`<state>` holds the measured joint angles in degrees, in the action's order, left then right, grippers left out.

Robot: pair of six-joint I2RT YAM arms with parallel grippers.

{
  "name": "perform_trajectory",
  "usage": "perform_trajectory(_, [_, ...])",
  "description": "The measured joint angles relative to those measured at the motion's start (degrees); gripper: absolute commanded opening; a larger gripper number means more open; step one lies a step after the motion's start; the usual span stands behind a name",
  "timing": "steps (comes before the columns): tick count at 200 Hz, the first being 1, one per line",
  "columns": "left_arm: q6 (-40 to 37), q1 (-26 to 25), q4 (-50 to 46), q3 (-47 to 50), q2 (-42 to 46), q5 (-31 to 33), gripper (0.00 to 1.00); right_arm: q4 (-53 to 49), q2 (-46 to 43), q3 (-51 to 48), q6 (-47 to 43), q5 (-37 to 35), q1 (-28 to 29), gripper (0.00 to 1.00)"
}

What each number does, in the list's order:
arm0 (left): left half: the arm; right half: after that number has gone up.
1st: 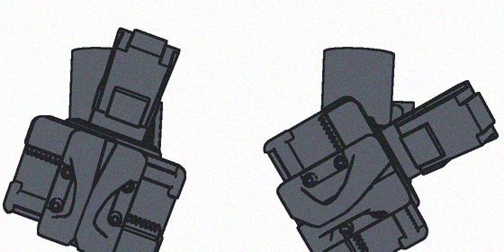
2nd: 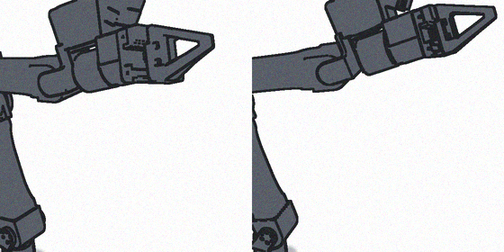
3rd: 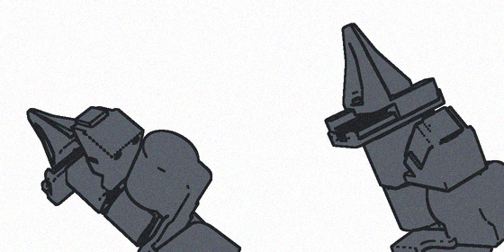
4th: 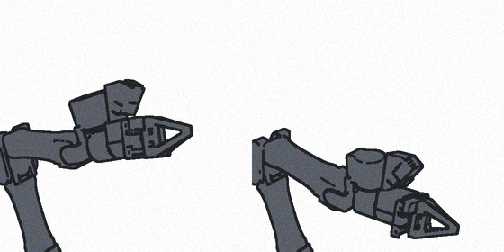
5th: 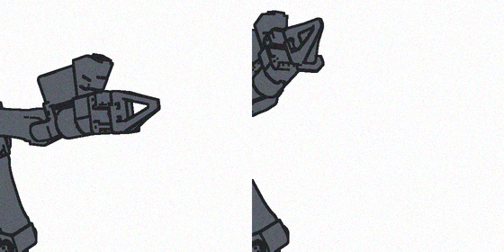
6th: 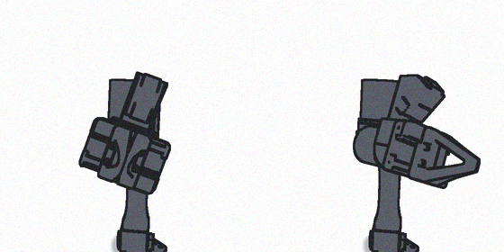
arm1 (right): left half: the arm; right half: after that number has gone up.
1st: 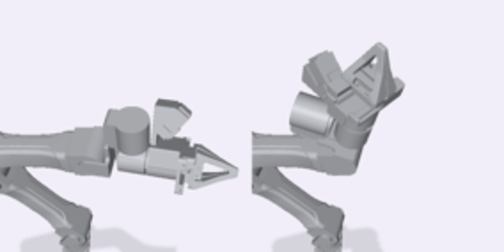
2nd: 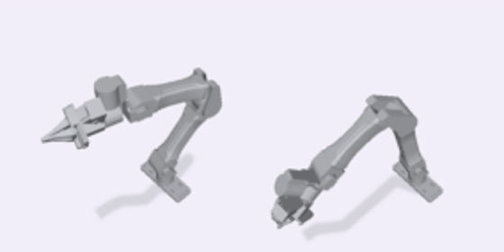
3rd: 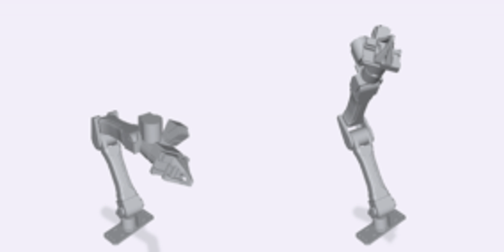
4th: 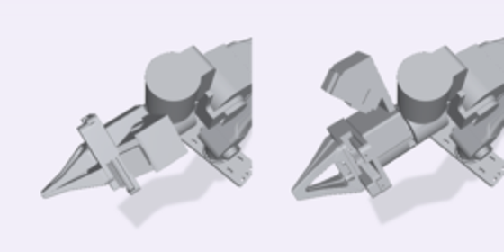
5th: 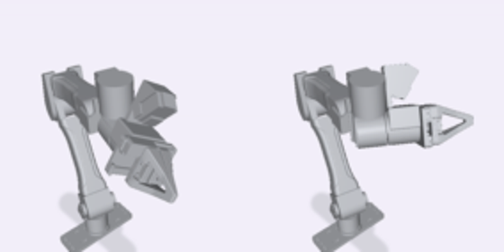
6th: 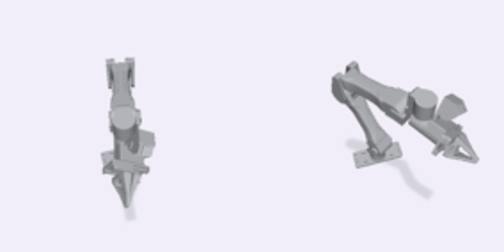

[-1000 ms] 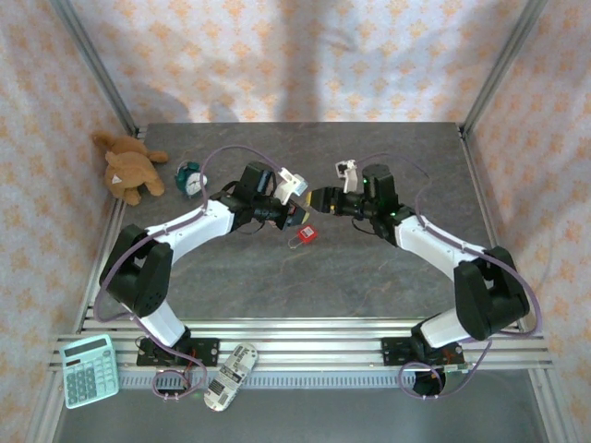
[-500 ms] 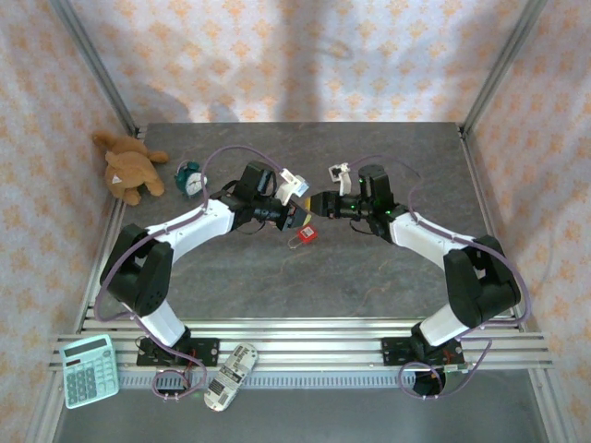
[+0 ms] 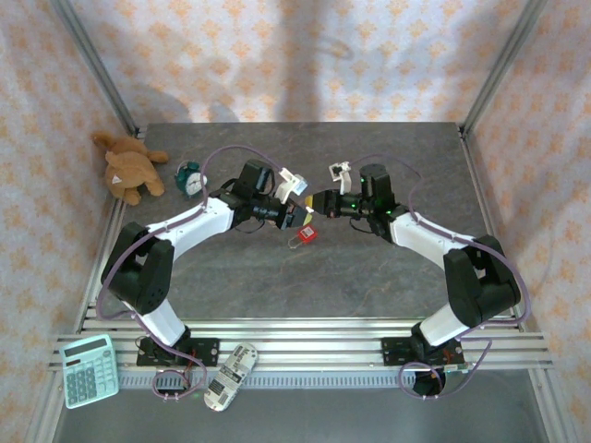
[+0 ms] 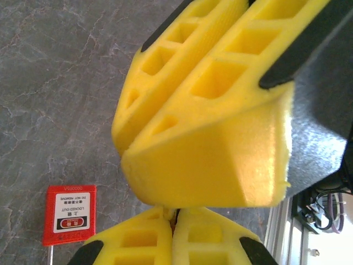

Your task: Unlock with the key

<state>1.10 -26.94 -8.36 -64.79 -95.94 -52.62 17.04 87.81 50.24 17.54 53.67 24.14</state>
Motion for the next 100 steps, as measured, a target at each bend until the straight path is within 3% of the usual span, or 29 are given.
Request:
perform_trajectory(59, [2.16,0.11,0.28,0.0,-1.07,-1.62,0.01,1.18,0.0,-1.18,1.53,-0.07,-0.2,0.03])
perform_trajectory(83, [2.82,0.33,0.46,-0.02,-1.09,-1.62,0.18,1.44,0.0,-1.18,2.21,-0.5,-0.17,0.01])
perform_trajectory(100, [3.32,0.33,0.92,-0.04,-1.09,-1.22,0.37,1.31,0.0,-1.18,2.51,-1.42,0.07,0.0])
